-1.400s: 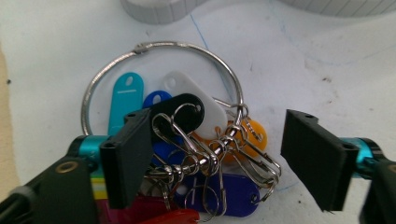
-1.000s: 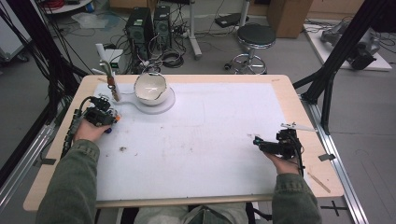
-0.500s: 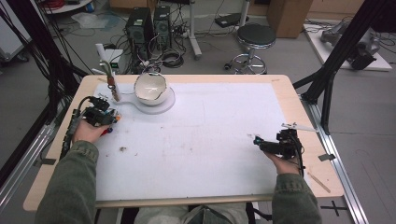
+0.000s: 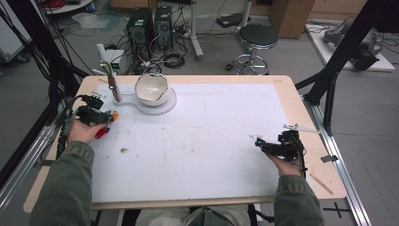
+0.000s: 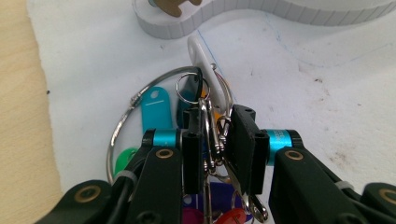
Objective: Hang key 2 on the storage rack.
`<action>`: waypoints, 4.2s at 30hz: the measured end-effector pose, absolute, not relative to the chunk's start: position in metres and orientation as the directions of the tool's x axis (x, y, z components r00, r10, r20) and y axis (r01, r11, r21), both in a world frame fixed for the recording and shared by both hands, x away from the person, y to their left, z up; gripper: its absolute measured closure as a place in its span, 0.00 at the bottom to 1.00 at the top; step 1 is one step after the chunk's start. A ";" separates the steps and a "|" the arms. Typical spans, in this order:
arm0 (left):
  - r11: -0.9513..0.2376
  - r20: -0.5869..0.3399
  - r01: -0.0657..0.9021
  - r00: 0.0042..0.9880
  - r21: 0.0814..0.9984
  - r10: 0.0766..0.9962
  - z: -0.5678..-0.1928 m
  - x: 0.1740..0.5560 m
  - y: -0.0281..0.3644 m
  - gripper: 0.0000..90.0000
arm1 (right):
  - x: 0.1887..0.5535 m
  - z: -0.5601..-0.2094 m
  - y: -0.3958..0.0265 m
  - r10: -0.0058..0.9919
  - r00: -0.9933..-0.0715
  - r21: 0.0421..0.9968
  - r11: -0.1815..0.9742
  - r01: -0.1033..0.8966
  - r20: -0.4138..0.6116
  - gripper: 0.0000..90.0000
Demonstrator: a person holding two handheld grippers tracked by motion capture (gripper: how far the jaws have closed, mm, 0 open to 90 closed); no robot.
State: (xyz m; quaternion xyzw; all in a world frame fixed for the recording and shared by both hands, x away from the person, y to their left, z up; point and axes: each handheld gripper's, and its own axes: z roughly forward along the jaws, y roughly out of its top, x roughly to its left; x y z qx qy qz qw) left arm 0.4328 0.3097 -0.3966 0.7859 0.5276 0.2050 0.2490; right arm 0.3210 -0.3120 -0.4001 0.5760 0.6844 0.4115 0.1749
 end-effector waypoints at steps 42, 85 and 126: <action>-0.122 -0.086 0.656 0.274 0.745 0.958 -0.322 0.424 0.331 0.83 | 0.321 -0.401 -0.311 0.931 -0.286 0.766 0.011 0.643 0.227 0.01; 0.176 -0.250 0.619 0.035 0.766 0.968 -0.287 0.448 0.348 0.83 | 0.321 -0.402 -0.309 0.926 -0.292 0.762 0.010 0.648 0.237 0.01; 0.247 -0.393 0.634 0.098 0.733 0.914 -0.324 0.489 0.343 0.83 | 0.322 -0.406 -0.310 0.923 -0.306 0.751 0.030 0.659 0.232 0.01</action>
